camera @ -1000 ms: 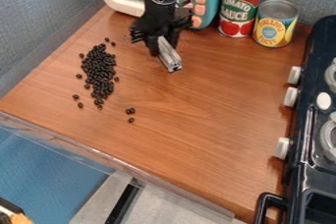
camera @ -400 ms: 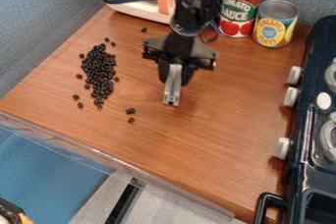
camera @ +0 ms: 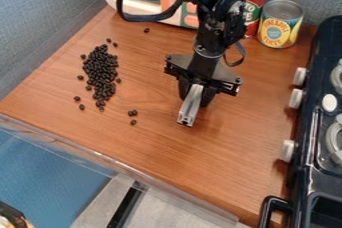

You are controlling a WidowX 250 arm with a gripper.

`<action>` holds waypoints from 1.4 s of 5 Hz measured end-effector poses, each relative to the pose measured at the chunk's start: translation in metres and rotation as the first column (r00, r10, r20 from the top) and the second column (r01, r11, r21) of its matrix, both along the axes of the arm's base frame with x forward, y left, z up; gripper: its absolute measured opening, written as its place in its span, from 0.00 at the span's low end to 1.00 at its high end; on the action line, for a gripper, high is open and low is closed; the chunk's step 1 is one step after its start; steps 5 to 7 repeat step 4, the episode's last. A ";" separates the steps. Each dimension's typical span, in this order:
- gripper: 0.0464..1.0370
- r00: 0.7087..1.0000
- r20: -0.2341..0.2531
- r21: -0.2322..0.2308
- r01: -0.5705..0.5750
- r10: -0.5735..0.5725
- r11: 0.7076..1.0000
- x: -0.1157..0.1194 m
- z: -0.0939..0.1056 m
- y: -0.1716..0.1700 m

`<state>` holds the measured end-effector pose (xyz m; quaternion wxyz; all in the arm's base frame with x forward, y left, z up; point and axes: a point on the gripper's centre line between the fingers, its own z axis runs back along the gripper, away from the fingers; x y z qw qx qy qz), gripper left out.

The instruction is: Sweep into pile

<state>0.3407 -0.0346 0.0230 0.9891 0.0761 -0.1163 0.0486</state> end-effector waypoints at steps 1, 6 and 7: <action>0.73 1.000 -0.002 0.060 -0.028 0.028 0.998 0.003 -0.004 0.003; 0.96 0.988 -0.029 0.071 -0.147 0.149 0.987 0.032 0.047 0.015; 0.96 0.988 -0.029 0.071 -0.147 0.149 0.987 0.032 0.047 0.015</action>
